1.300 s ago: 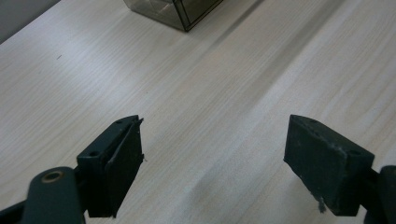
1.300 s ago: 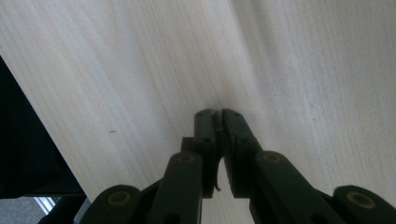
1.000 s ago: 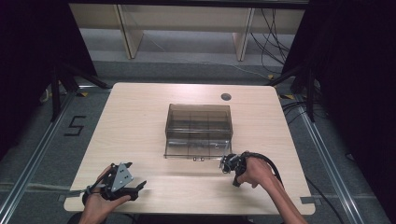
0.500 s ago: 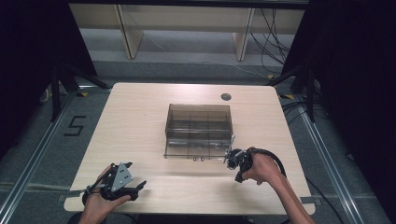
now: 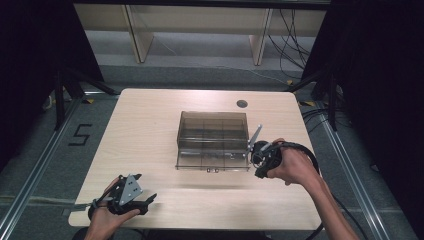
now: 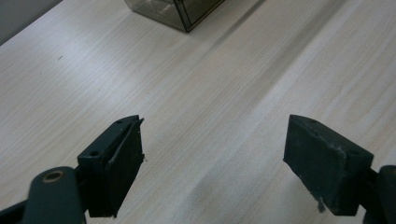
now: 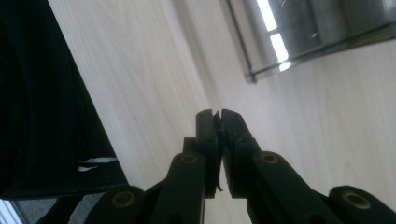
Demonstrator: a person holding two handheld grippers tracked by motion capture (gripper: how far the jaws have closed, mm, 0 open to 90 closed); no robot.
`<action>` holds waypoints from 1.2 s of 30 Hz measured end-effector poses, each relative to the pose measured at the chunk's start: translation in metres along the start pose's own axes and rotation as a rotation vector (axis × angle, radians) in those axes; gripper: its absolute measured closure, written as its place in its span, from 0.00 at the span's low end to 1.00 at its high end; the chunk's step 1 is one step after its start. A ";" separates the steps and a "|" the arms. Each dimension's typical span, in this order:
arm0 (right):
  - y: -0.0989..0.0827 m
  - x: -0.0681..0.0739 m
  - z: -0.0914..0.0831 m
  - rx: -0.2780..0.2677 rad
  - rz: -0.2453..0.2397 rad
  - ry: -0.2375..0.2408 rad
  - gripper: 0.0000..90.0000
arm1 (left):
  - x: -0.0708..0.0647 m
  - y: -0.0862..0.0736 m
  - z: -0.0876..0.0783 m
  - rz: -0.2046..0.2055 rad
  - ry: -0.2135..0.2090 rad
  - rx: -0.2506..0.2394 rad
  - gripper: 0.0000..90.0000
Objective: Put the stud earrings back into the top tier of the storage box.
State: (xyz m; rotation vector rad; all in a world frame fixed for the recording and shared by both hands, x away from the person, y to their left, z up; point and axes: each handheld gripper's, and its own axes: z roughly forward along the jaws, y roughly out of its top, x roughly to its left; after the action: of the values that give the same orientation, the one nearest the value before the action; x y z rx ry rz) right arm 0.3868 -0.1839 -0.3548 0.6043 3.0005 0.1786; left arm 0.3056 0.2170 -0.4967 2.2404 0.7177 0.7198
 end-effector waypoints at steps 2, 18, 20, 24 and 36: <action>0.006 -0.004 -0.005 -0.013 -0.029 -0.009 0.96 | 0.000 0.000 0.001 -0.001 0.003 0.000 0.21; 0.073 -0.034 0.024 0.054 -0.031 -0.017 0.96 | -0.002 -0.001 0.002 -0.023 0.005 -0.023 0.21; 0.076 -0.038 0.030 0.067 -0.024 -0.017 0.96 | -0.002 -0.001 0.002 -0.029 0.000 -0.028 0.21; 0.082 -0.044 0.040 0.083 -0.015 -0.015 0.96 | -0.003 -0.001 0.003 -0.041 0.000 -0.039 0.21; 0.091 -0.050 0.062 0.119 0.027 0.010 0.96 | -0.001 -0.002 0.002 -0.025 -0.005 -0.019 0.21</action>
State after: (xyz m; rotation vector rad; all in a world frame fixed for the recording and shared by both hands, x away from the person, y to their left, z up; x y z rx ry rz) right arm 0.4738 -0.1140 -0.4023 0.6571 3.0305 0.0049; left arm 0.3055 0.2163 -0.4995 2.2112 0.7321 0.7064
